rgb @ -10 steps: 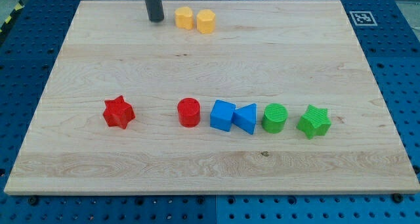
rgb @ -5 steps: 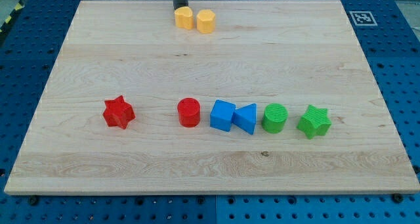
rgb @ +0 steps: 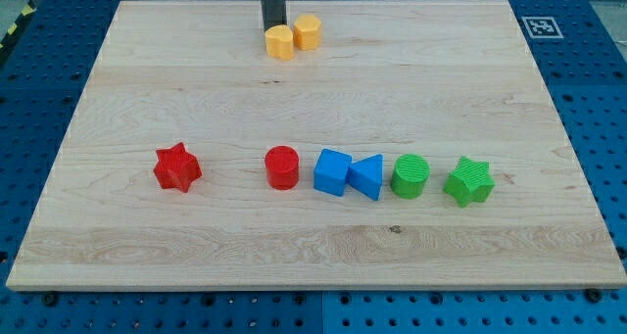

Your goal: Push yellow heart towards the red star

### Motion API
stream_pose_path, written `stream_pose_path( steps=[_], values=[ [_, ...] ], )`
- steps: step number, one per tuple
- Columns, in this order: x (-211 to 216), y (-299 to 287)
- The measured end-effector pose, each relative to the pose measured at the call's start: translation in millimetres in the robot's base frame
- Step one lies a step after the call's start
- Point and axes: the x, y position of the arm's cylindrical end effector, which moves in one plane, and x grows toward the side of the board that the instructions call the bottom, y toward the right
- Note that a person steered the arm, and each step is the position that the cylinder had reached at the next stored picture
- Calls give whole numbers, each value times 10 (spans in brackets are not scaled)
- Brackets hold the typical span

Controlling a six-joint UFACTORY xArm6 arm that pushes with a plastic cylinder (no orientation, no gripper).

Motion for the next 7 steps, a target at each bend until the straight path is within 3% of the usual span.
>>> stream_pose_path(
  steps=[2, 4, 7],
  values=[
    [253, 60],
    [300, 493],
    [761, 412]
  ],
)
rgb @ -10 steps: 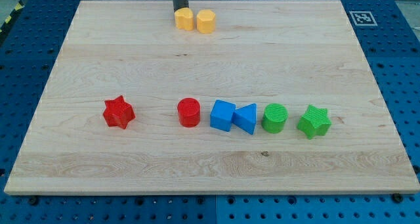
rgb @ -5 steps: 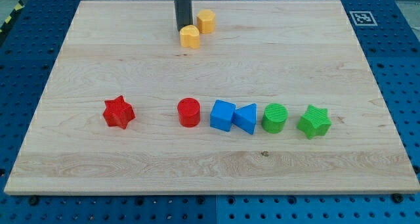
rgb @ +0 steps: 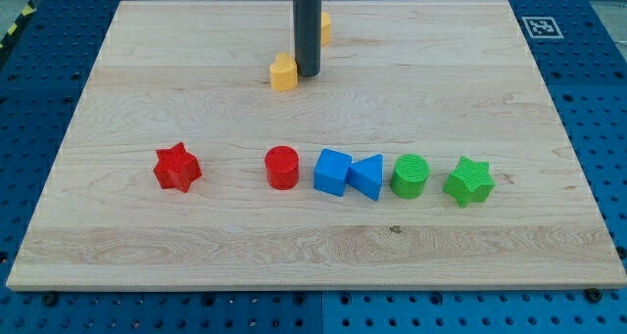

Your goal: Push yellow heart towards the red star

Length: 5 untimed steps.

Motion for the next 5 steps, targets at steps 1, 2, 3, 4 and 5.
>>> stream_pose_path(
  steps=[1, 2, 3, 4, 5],
  values=[
    [-54, -134],
    [-116, -201],
    [-90, -261],
    [-72, -379],
    [-72, -536]
  ],
)
